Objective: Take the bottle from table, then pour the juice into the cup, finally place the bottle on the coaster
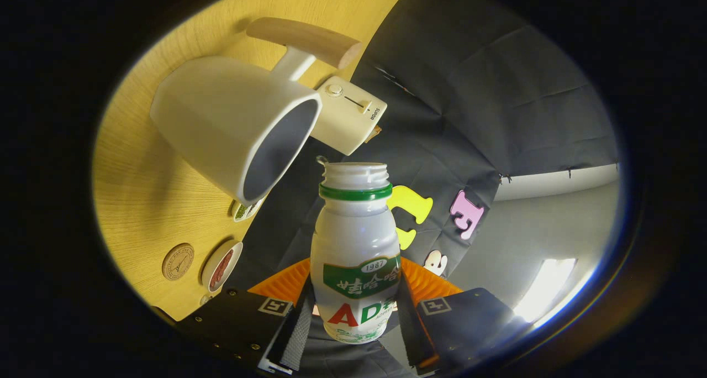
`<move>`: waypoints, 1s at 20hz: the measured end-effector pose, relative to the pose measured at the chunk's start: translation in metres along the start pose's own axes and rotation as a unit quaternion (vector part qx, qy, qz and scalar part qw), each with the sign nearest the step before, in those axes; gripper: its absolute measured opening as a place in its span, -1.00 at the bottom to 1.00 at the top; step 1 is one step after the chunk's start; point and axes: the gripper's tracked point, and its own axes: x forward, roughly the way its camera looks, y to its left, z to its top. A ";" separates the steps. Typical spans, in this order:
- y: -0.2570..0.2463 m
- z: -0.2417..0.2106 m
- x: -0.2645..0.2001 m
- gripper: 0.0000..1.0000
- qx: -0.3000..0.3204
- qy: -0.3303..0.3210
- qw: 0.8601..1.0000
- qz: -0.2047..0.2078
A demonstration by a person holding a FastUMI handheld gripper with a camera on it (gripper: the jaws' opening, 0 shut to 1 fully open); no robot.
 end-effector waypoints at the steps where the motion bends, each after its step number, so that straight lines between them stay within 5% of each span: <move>1: -0.002 -0.001 0.001 0.38 0.001 0.001 1.000 -0.001; 7: 0.005 -0.013 0.006 0.38 0.088 0.010 0.996 0.014; 13: 0.021 -0.028 0.004 0.39 0.216 0.026 0.976 0.027; 16: 0.029 -0.038 0.006 0.38 0.321 0.037 0.946 0.038; 20: 0.038 -0.057 0.016 0.39 0.482 0.061 0.872 0.048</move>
